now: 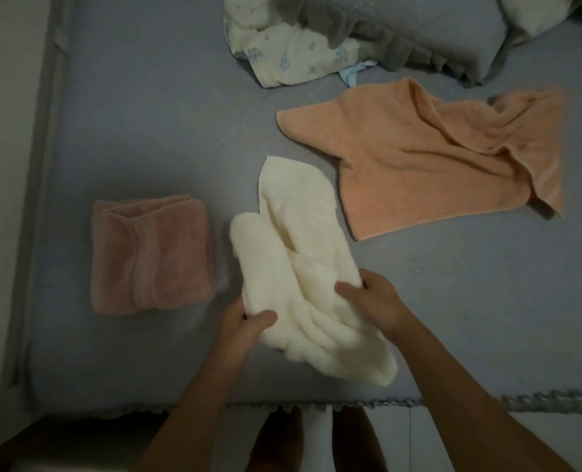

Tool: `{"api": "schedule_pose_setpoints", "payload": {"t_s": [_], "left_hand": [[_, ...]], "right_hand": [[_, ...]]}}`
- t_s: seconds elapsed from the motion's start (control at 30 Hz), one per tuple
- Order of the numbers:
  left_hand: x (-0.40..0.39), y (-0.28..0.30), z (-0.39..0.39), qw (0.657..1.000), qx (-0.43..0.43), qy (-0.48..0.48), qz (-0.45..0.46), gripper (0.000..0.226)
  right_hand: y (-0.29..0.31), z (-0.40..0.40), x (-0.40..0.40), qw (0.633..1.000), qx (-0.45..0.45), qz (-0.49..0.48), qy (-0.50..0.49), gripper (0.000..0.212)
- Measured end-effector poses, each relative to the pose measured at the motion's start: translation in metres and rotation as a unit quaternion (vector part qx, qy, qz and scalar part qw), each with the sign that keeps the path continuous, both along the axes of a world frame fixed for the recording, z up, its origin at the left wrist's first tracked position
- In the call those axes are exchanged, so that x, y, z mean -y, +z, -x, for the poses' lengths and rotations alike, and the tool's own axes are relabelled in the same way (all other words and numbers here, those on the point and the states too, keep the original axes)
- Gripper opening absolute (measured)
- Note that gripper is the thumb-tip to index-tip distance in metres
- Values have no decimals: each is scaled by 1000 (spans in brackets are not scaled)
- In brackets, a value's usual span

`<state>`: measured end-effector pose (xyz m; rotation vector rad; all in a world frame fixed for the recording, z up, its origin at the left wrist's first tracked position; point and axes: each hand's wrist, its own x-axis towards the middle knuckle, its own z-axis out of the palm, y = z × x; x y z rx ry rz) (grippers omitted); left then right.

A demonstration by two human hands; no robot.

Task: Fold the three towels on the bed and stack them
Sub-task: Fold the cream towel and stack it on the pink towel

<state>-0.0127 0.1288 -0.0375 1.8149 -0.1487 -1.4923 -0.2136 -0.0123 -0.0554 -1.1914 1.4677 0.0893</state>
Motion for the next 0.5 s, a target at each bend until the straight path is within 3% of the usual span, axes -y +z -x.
{"api": "schedule_pose_setpoints", "payload": {"t_s": [0.13,0.2,0.3,0.4,0.47,0.5], "left_hand": [[-30,33,-5,999,-24,40,18,54],[-43,36,-6,998,-54,33,3,59],[-56,32,3,990,-85,-103,-51,63],[-67,26,21,955,-126,-255,-81,75],[-74,23,31,959,-132,-233,-96,79],[-76,22,35,971,-129,-175,-95,79]], "right_hand": [[21,29,2,972,20,149,-183,22],[12,41,-7,983,-34,102,-150,21],[-12,53,-32,995,-93,-3,-28,48],[-15,51,-54,992,-98,70,-36,55],[-13,47,-73,984,-97,128,-78,56],[-12,44,-83,981,-82,140,-106,56]]}}
